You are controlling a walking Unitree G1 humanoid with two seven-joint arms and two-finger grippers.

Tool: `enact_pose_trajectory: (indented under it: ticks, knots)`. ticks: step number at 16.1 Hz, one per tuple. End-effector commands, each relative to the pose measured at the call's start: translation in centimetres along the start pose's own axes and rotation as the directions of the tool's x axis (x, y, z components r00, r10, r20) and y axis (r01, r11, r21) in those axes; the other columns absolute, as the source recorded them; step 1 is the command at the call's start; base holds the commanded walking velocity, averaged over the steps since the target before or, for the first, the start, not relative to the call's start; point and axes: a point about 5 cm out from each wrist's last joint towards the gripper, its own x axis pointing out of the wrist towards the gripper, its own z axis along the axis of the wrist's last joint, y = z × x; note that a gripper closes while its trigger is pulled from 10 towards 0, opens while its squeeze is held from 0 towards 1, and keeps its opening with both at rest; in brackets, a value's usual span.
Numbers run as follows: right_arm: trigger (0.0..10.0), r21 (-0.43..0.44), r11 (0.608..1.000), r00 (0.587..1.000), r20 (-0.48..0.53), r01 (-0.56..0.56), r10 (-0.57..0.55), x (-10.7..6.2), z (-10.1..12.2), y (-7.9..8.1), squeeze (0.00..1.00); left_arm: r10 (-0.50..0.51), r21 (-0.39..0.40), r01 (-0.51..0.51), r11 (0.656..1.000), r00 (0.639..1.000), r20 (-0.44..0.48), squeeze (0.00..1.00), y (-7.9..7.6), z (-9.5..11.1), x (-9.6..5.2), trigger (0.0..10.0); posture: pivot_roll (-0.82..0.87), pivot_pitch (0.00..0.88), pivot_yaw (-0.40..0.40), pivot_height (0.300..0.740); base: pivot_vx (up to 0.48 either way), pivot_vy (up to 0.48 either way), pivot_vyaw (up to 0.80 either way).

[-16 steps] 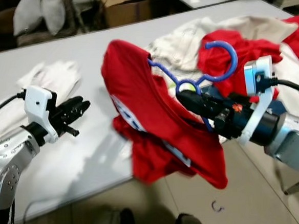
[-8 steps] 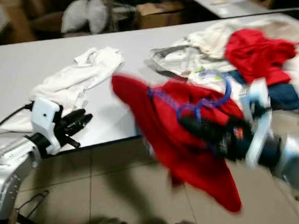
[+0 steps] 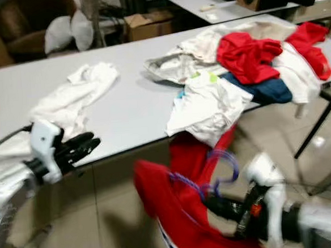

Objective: Hang hanger

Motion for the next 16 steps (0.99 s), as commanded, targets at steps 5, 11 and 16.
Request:
enact_pose_trajectory:
  ticks: [5, 11, 16]
  knots:
    - [10.0, -0.129, 0.943, 0.933, 0.237, 0.306, -0.27, 2.2, 1.5, -3.5, 0.0, 0.041, -0.036, -0.04, 0.999, 0.999, 0.008, 0.0, -1.5, -1.7, 0.3, 10.0, -0.13, 0.0, 0.045, 0.74, 0.0, -0.061, 0.0]
    - [10.0, -0.266, 0.917, 0.931, 0.293, 0.296, -0.215, 5.0, 1.9, -4.3, 0.0, 0.076, -0.062, -0.074, 0.995, 0.997, 0.028, 0.0, -2.9, -2.4, 1.4, 10.0, -0.11, 0.0, 0.023, 0.74, 0.0, -0.452, 0.27]
    - [10.0, -0.359, 0.914, 0.961, 0.259, 0.189, -0.097, 4.8, 2.6, -4.9, 0.0, 0.127, -0.025, -0.126, 0.992, 0.991, 0.04, 0.0, -1.5, -1.9, 0.5, 10.0, -0.1, 0.0, 0.008, 0.74, 0.0, -0.48, 0.8]
